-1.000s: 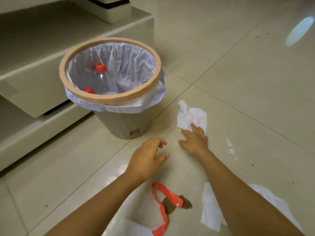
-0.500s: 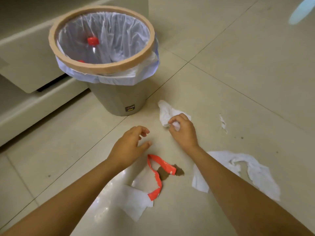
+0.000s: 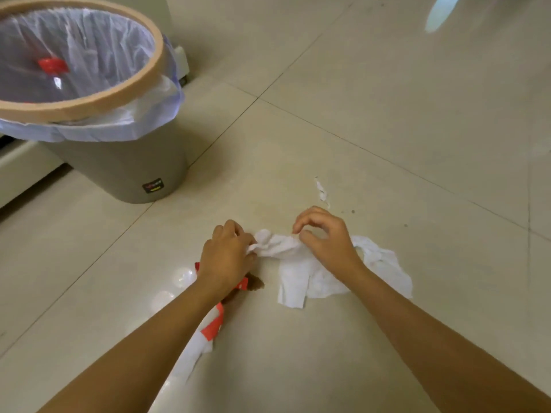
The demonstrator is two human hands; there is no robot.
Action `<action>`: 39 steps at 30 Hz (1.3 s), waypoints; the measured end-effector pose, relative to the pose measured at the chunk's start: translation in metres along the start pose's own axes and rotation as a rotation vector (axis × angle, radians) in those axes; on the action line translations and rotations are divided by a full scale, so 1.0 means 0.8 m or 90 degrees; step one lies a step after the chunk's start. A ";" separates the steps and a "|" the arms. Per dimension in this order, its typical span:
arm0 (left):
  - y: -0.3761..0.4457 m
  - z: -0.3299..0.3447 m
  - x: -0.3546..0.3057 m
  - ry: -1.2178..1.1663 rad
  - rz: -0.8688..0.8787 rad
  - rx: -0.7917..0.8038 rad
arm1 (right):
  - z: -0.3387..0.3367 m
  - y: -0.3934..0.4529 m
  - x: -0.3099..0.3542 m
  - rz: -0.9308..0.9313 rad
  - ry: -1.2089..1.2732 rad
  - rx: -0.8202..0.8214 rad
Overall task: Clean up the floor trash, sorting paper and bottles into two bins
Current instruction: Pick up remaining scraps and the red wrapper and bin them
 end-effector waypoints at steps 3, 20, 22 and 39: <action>-0.003 0.010 -0.021 -0.079 0.036 -0.016 | -0.052 -0.032 -0.053 0.162 -0.034 -0.147; 0.007 0.072 -0.072 -0.011 0.004 0.130 | -0.061 -0.112 -0.155 0.496 -0.392 0.126; 0.001 0.047 -0.057 -0.057 -0.005 0.084 | -0.057 -0.104 -0.144 0.409 -0.395 0.101; -0.142 -0.188 0.055 -0.094 -0.017 -0.109 | 0.094 0.015 0.127 -0.005 -0.076 0.200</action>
Point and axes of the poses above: each hand's wrist, its own y-axis towards the middle knuckle, its own z-axis out of the palm, x = y × z, the point moved 8 cm from there along y, towards the middle knuckle, and after that the axes turned 14 degrees about x, right-handed, at the moved point
